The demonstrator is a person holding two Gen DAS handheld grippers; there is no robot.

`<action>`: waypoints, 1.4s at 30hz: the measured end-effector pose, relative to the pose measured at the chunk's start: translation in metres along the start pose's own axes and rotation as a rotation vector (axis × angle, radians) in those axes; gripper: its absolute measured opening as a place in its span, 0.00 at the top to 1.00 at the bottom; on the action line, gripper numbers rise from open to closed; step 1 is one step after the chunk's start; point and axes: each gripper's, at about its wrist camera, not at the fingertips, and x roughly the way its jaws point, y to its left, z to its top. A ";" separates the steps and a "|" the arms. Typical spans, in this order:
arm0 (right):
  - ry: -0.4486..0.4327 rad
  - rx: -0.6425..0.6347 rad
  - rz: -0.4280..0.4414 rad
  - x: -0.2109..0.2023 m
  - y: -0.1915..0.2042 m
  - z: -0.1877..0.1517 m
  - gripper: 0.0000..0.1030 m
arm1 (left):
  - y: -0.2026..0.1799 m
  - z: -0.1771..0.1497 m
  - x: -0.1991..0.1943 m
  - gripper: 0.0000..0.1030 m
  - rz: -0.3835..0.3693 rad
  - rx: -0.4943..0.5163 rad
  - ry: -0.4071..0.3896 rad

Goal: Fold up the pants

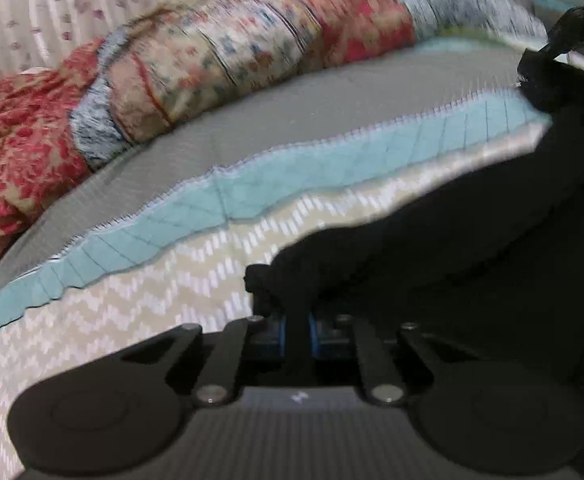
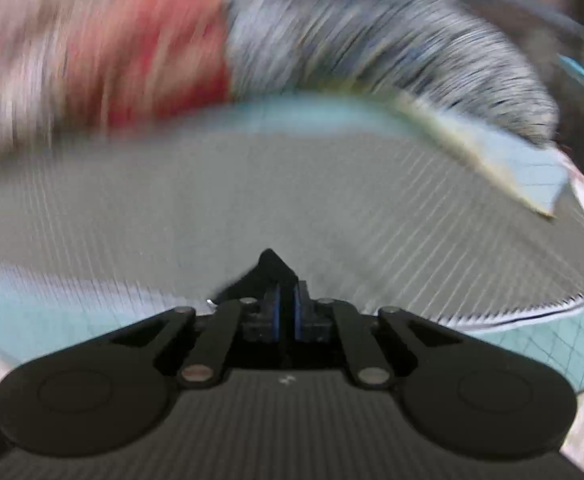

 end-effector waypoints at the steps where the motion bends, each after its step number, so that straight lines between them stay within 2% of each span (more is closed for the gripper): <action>1: -0.078 0.083 0.010 -0.024 -0.018 0.007 0.92 | 0.007 0.003 -0.009 0.91 -0.002 -0.042 -0.027; 3: -0.285 0.309 0.034 -0.078 -0.060 0.026 0.93 | 0.027 0.010 -0.027 0.91 -0.015 -0.155 -0.081; 5: -0.436 0.476 0.027 -0.118 -0.099 0.036 0.94 | 0.044 0.008 -0.045 0.91 -0.042 -0.267 -0.136; 7: -0.526 0.572 -0.033 -0.152 -0.132 0.036 0.94 | 0.055 0.002 -0.056 0.91 -0.053 -0.345 -0.163; 9: -0.562 0.628 -0.083 -0.185 -0.159 0.019 0.95 | 0.060 -0.008 -0.064 0.91 -0.082 -0.412 -0.180; 13: -0.535 0.668 -0.126 -0.235 -0.188 -0.034 0.95 | 0.052 -0.028 -0.077 0.91 -0.109 -0.425 -0.186; 18: -0.387 0.648 -0.169 -0.252 -0.204 -0.103 0.95 | 0.033 -0.050 -0.096 0.91 -0.156 -0.405 -0.171; 20: -0.351 0.665 -0.169 -0.252 -0.209 -0.118 0.95 | 0.025 -0.056 -0.104 0.91 -0.145 -0.380 -0.161; 22: -0.341 0.705 -0.162 -0.258 -0.212 -0.124 0.95 | 0.027 -0.059 -0.111 0.91 -0.156 -0.400 -0.147; 25: -0.391 0.771 -0.088 -0.282 -0.216 -0.120 0.95 | 0.042 -0.060 -0.126 0.91 -0.190 -0.495 -0.158; 28: -0.501 0.745 -0.006 -0.313 -0.214 -0.108 0.95 | 0.049 -0.062 -0.145 0.91 -0.198 -0.540 -0.210; 30: -0.589 0.745 0.057 -0.338 -0.218 -0.117 0.95 | 0.047 -0.066 -0.157 0.91 -0.207 -0.526 -0.236; 32: -0.632 0.754 0.075 -0.355 -0.226 -0.142 0.94 | 0.040 -0.076 -0.162 0.90 -0.224 -0.512 -0.232; 34: -0.593 0.778 0.039 -0.355 -0.240 -0.180 0.94 | 0.029 -0.089 -0.160 0.87 -0.252 -0.491 -0.191; 36: -0.488 0.828 -0.037 -0.341 -0.258 -0.222 0.90 | 0.012 -0.106 -0.154 0.85 -0.269 -0.457 -0.117; 37: -0.392 0.862 -0.123 -0.329 -0.269 -0.249 0.86 | 0.004 -0.115 -0.151 0.84 -0.273 -0.438 -0.081; 38: -0.303 0.879 -0.213 -0.319 -0.277 -0.268 0.77 | -0.006 -0.124 -0.148 0.81 -0.278 -0.415 -0.038; 39: -0.218 0.900 -0.322 -0.311 -0.286 -0.290 0.74 | -0.012 -0.132 -0.148 0.78 -0.280 -0.401 -0.008; 40: -0.188 0.922 -0.386 -0.310 -0.291 -0.306 0.74 | -0.016 -0.139 -0.150 0.78 -0.282 -0.391 0.010; 41: -0.200 0.959 -0.409 -0.314 -0.295 -0.322 0.74 | -0.018 -0.145 -0.155 0.77 -0.291 -0.385 0.017; 42: -0.233 0.997 -0.390 -0.320 -0.298 -0.333 0.74 | -0.018 -0.151 -0.163 0.72 -0.304 -0.384 0.013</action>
